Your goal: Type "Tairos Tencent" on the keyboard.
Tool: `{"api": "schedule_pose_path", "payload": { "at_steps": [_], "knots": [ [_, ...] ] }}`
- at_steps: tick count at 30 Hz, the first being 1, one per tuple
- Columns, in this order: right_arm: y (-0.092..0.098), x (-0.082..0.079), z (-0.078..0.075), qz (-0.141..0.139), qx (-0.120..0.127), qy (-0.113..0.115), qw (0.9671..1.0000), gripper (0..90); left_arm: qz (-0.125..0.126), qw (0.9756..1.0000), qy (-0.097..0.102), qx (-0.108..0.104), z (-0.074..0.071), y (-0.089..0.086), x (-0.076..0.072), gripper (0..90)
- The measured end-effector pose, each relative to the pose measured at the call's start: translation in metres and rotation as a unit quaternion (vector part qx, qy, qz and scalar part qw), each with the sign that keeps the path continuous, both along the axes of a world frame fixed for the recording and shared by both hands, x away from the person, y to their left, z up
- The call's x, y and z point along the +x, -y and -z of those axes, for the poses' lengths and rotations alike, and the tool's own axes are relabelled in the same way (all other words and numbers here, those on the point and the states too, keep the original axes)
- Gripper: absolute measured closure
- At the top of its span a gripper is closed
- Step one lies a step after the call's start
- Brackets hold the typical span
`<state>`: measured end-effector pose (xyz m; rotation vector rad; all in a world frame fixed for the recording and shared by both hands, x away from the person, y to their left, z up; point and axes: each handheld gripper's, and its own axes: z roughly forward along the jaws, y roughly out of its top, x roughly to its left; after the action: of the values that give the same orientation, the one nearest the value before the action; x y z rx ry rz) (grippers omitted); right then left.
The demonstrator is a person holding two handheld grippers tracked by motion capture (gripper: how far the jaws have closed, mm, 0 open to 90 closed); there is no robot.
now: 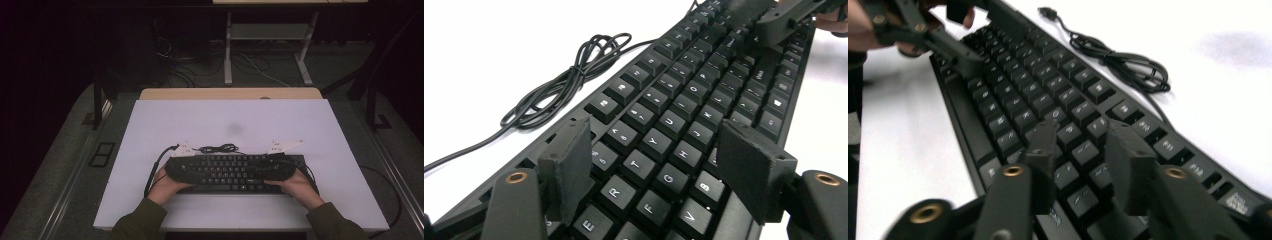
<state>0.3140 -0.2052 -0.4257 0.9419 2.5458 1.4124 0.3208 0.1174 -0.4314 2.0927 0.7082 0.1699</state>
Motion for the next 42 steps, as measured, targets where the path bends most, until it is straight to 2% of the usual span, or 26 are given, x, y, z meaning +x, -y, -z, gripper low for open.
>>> {"api": "schedule_pose_path", "payload": {
  "at_steps": [10,13,20,25,37,42],
  "knots": [
    [0.01,-0.006,0.004,-0.016,-0.012,-0.006,0.9998,86.3,-0.002,1.0,0.004,0.003,0.002,0.002,0.008,27.6],
    [0.01,-0.008,0.005,-0.021,-0.016,-0.01,0.9996,89.2,-0.001,1.0,0.006,0.003,0.003,0.004,0.009,27.5],
    [0.007,-0.011,0.01,-0.04,-0.034,-0.01,0.9986,89.3,-0.001,1.0,0.008,0.003,0.002,0.005,0.011,27.5],
    [0.007,-0.013,0.013,-0.043,-0.045,-0.012,0.998,89.3,-0.002,1.0,0.008,0.0,0.002,0.006,0.011,27.6],
    [0.004,-0.015,0.016,-0.051,-0.055,-0.01,0.9971,89.4,-0.003,0.9999,0.01,0.001,0.002,0.006,0.011,27.9],
    [0.004,-0.015,0.015,-0.05,-0.056,-0.01,0.9971,89.4,-0.002,0.9999,0.013,0.003,0.001,0.006,0.011,32.5]
  ]
}}
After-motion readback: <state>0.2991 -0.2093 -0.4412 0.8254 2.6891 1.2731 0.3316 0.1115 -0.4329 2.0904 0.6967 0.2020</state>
